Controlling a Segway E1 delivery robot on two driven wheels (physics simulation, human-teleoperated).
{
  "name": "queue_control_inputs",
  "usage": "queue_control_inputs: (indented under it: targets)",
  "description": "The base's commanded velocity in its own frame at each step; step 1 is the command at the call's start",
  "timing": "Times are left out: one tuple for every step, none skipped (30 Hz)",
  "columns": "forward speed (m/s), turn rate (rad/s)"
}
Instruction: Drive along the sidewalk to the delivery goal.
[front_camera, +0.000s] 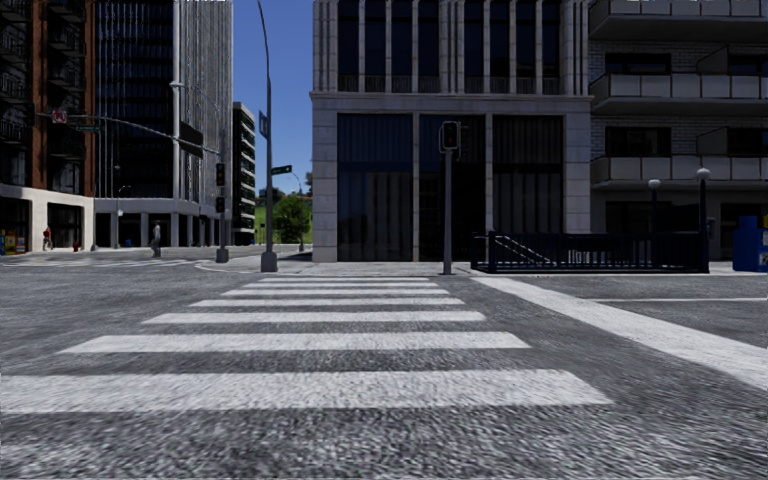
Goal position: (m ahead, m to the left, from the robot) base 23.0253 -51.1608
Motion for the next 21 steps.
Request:
queue_control_inputs:
  targets:
    - [2.00, -0.23]
    - [2.00, -0.14]
    - [2.00, -0.14]
    - [2.00, -0.06]
    - [2.00, 0.00]
    - [2.00, 0.00]
    - [2.00, 0.00]
    - [2.00, 0.00]
    - [2.00, 0.00]
    - [2.00, 0.00]
    - [2.00, 0.00]
    - [2.00, 0.00]
    - [2.00, 0.00]
    - [2.00, 0.00]
    - [2.00, 0.00]
    - [2.00, 0.00]
    - [2.00, 0.00]
    - [2.00, 0.00]
    - [2.00, 0.00]
    - [2.00, 0.00]
    - [2.00, 0.00]
